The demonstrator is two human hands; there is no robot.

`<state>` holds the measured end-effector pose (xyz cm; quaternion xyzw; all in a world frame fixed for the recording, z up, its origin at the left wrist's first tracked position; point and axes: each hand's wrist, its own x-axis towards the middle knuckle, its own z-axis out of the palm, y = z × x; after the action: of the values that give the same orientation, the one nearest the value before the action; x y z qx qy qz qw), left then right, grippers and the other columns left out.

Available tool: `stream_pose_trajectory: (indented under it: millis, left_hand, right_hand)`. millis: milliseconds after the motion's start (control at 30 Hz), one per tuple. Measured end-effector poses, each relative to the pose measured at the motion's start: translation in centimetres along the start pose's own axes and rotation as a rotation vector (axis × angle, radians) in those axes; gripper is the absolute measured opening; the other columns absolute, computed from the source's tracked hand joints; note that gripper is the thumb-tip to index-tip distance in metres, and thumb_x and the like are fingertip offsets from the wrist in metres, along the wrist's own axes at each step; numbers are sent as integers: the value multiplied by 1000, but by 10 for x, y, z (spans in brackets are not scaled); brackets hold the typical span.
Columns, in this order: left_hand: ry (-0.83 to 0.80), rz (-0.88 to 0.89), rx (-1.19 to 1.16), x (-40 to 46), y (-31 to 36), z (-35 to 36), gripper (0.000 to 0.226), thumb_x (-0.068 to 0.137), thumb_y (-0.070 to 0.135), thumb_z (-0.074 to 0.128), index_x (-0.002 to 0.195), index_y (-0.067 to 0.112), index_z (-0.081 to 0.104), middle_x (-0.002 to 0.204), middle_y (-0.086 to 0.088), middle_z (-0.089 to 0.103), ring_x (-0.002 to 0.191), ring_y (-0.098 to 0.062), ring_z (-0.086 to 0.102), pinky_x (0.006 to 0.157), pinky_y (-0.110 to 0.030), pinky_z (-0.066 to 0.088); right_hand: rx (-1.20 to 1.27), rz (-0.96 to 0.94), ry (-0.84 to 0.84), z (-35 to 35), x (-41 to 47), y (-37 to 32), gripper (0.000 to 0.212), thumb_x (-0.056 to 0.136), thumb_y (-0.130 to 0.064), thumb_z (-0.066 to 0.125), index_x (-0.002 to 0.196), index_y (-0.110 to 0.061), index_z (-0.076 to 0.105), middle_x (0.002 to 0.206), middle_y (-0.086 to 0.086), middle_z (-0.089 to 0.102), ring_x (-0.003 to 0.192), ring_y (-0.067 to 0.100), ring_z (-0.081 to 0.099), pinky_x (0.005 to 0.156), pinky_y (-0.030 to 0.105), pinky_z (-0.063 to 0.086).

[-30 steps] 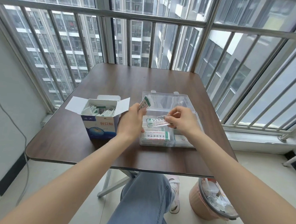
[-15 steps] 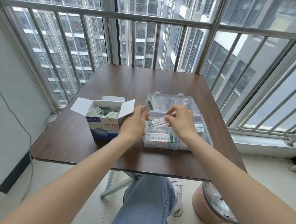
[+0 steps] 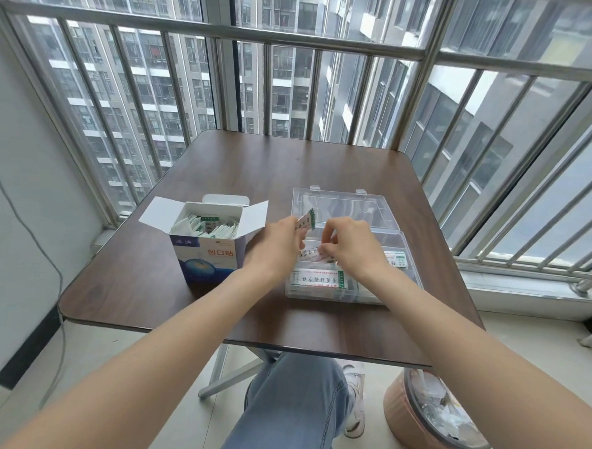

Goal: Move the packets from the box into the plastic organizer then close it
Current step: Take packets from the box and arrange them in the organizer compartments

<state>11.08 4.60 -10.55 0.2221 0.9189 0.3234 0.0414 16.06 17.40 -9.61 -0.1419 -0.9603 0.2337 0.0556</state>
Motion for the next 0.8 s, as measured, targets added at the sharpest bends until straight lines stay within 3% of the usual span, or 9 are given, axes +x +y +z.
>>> stream_pose_trajectory:
  millis: [200, 333, 433, 500, 633, 800]
  left_hand:
    - [32, 49, 37, 3, -2, 2, 23, 100, 30, 40, 96, 15, 56, 94, 0, 70, 87, -24, 63, 75, -35, 49]
    - [-6, 112, 165, 7, -2, 1, 22, 99, 28, 38, 99, 14, 55, 96, -4, 69, 86, -30, 63, 77, -43, 52]
    - [-30, 139, 274, 10, -2, 1, 21, 99, 25, 37, 104, 13, 54, 100, -7, 68, 87, -33, 62, 76, -45, 53]
    - [-50, 137, 316, 11, -2, 4, 20, 99, 25, 38, 105, 14, 54, 103, -7, 67, 90, -34, 62, 76, -44, 52]
    - [-99, 101, 387, 13, -1, 6, 26, 101, 31, 36, 108, 14, 54, 107, -9, 66, 96, -35, 60, 76, -39, 49]
    - [-125, 87, 387, 13, -4, 7, 30, 100, 34, 34, 110, 14, 55, 108, -9, 67, 99, -35, 60, 80, -41, 49]
  right_hand:
    - [-57, -42, -166, -6, 6, 1, 10, 82, -8, 66, 86, -14, 73, 87, 5, 68, 88, 22, 64, 82, 37, 52]
    - [6, -32, -193, -10, 5, 0, 10, 82, -5, 65, 85, -13, 71, 91, 11, 70, 85, 23, 64, 81, 36, 53]
    - [21, -45, -205, -11, 3, -1, 10, 82, -2, 64, 88, -8, 70, 95, 12, 69, 81, 20, 61, 76, 27, 49]
    - [17, -55, -208, -10, 2, -1, 14, 83, -2, 62, 91, -9, 71, 95, 11, 69, 83, 20, 62, 77, 26, 49]
    - [-22, -33, -191, -7, 4, 1, 19, 83, -5, 61, 90, -17, 74, 96, 8, 69, 91, 24, 64, 84, 37, 53]
    - [-221, -59, -202, -1, 4, 2, 31, 89, -6, 50, 103, -22, 71, 108, 4, 67, 101, 26, 61, 73, 29, 45]
